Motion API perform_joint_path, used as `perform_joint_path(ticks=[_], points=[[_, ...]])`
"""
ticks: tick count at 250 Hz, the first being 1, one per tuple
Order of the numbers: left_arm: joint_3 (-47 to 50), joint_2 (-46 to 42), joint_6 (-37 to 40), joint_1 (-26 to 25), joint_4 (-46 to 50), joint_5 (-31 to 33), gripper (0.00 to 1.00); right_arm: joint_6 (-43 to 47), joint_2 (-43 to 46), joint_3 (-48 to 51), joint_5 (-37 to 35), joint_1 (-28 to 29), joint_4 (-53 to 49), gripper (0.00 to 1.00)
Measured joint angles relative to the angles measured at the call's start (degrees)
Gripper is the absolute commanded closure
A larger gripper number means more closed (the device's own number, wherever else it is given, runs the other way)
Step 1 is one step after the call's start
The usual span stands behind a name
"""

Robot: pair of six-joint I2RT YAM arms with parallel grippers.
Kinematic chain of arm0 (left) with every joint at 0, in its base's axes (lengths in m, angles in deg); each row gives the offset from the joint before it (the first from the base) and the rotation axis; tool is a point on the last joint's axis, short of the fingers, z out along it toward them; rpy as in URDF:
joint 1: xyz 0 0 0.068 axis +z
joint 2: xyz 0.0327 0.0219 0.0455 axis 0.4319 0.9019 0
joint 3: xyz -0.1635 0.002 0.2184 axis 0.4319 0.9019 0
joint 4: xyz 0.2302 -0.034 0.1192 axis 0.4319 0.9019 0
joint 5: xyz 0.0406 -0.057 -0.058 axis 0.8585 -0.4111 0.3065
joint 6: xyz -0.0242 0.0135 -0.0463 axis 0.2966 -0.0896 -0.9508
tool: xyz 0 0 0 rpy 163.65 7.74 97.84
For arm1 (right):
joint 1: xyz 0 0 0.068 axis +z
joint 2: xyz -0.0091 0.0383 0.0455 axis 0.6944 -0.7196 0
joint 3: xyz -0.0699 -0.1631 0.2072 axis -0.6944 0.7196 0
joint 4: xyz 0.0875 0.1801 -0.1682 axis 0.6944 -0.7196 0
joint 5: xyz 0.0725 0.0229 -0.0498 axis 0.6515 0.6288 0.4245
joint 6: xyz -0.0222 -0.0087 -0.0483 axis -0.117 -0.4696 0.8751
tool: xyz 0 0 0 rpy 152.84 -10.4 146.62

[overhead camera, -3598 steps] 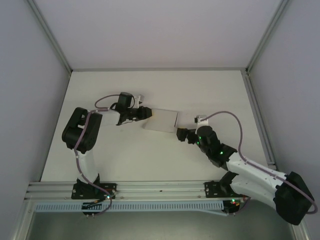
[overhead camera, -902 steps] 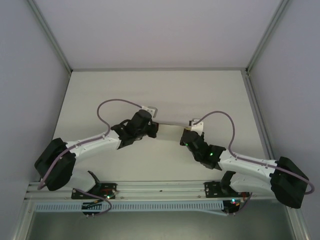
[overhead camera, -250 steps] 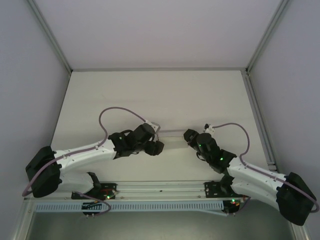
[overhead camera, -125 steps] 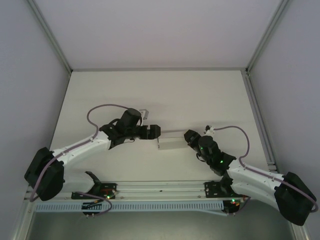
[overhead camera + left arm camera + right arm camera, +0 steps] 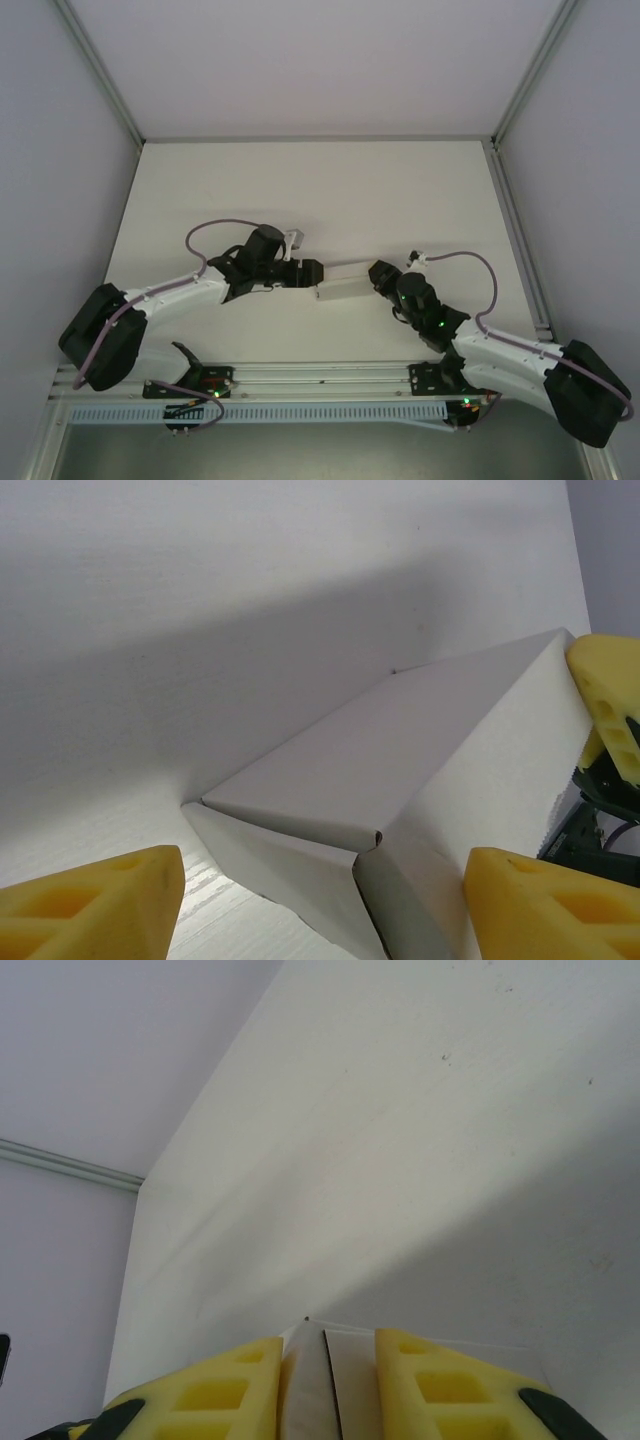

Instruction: Assemble paper box

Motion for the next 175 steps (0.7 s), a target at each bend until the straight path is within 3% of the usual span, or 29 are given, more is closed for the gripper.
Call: perform_joint_path(ticks=[51, 132, 175], points=[[0.79, 0.68, -0.57, 0.39, -3.32, -1.57, 0.44, 1.14, -2.80, -0.20, -0.85, 0.24, 2.78, 0.70], [3.26, 1.03, -1.33, 0.90, -9.60, -3.65, 0.84, 1.40, -2.80, -2.16, -1.90, 0.87, -1.81, 0.58], [5.05, 1.03, -1.46, 0.94, -13.14, -4.13, 0.90, 1.44, -0.42, -2.03, -1.95, 1.01, -4.96, 0.51]])
